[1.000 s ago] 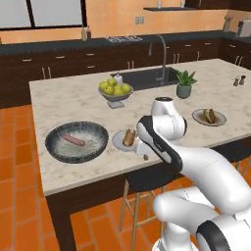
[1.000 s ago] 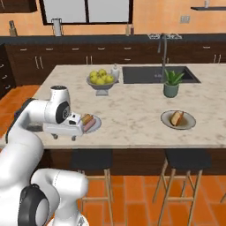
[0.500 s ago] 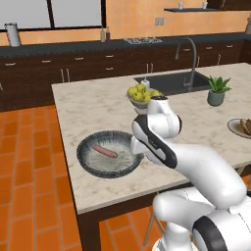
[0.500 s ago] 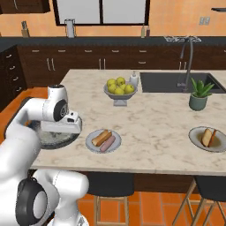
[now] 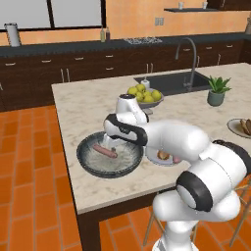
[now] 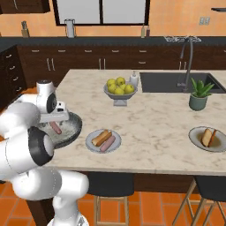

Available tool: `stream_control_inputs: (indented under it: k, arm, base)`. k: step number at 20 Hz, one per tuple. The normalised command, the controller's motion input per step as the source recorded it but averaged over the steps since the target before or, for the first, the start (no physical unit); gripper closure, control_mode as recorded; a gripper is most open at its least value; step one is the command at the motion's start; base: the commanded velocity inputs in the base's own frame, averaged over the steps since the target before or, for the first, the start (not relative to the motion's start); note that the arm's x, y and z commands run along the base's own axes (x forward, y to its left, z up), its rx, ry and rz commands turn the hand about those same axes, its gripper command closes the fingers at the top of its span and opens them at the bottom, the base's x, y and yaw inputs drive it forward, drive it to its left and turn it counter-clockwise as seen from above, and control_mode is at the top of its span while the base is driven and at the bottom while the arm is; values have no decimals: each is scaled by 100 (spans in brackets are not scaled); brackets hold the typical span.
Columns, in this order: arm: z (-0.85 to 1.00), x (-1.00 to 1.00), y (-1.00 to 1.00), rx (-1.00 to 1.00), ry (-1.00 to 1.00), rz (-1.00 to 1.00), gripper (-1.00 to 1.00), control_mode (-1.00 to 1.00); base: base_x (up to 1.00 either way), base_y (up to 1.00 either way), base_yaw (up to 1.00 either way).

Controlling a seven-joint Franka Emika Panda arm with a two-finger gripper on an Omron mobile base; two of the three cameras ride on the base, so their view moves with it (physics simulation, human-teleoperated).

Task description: Place one bun and one sausage from the bowl on each plate.

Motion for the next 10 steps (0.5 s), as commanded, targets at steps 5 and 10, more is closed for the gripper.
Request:
stream_control_inputs:
  k: [5,10]
  arm:
    - [-54,68,41,0,0,14,-100,-100]
    - [-50,65,7,0,-1,5,-100,-100]
  base:
    - [0,0,0]
    - [0,0,0]
